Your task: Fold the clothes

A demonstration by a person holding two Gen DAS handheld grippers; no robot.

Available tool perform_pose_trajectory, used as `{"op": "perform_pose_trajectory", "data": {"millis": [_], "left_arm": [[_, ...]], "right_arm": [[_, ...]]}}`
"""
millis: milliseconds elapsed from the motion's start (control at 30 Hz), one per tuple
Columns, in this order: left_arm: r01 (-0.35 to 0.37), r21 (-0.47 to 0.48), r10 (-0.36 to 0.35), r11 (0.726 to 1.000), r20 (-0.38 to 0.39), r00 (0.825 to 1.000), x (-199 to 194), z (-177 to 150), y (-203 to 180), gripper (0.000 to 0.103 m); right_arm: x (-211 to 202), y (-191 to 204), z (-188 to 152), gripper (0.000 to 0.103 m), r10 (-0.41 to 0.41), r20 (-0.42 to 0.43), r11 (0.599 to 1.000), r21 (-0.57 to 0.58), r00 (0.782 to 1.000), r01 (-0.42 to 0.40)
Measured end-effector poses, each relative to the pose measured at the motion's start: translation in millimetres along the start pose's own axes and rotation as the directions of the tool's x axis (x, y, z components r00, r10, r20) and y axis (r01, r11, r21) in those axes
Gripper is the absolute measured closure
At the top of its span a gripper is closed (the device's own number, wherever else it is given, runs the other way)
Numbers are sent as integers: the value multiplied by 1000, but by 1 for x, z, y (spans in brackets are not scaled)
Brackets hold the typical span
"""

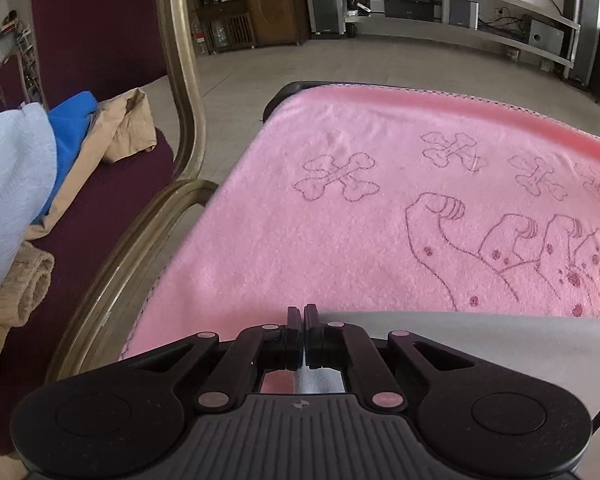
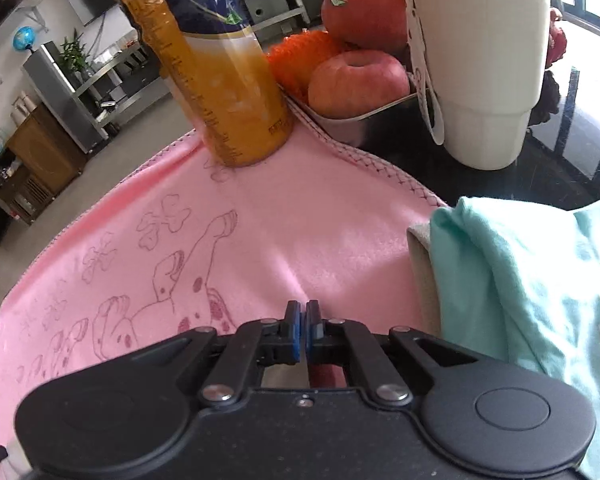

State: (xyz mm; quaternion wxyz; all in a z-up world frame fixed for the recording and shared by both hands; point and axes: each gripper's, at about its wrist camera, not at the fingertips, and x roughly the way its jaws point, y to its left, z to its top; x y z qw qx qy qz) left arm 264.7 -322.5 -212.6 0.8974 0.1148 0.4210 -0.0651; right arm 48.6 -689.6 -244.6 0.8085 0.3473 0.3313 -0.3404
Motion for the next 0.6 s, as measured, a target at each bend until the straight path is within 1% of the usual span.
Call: {"op": "perform_pose_trajectory", "data": {"millis": [67,133,167,200,233,267,300,333,400,433,467,533,567,600], "left_arm": [[-38,2,38,999,-6,999,1,-2,3,102],[-27,-28,26,999,-20,999,-1,-3,15,100],[-24,-54,23,998,-23,999,-6,-3,21,100],[-9,-75,8,997,-14,1000,-15,-3,28,98],[5,-93,-5,996,-2,1000,-24,-3,34,94],[16,-92,-14,996,17,1000,-37,-5,38,92],[24,-78,-21,997,43,999,-51,-7,40,90],[34,-64,-29,997,69,997,-66,-11,42,85],[71,-27,-67,997,130,989,-97,-26,46,83],[104,-12,-101,994,147,984,-111,-37,49,82],[137,4,-137,990,146,980,-121,-47,51,80],[168,37,-171,985,100,980,-125,-68,46,72],[184,53,-188,981,77,979,-127,-78,43,72],[200,69,-204,977,53,978,-129,-89,40,72]], "right_arm": [[-2,-1,-1,99,-14,-1,1000,15,1000,14],[-9,-2,-1,97,-11,19,1000,19,1000,11],[-17,-4,1,92,4,30,1000,30,1000,-5],[-26,-7,2,83,23,41,999,44,999,-25],[-38,-10,4,78,60,56,996,69,997,-64],[-50,-13,5,75,94,69,991,90,993,-100],[-62,-16,3,71,130,73,985,105,989,-138],[-75,-19,1,69,168,75,977,118,983,-176],[-100,-25,-6,60,233,82,961,136,969,-242],[-111,-28,-12,59,259,87,953,137,962,-269],[-124,-34,-21,57,282,91,947,135,955,-292],[-140,-41,-38,55,303,73,943,122,950,-310],[-145,-46,-47,55,300,52,947,104,953,-304],[-146,-49,-54,55,278,28,957,84,960,-279]]}}
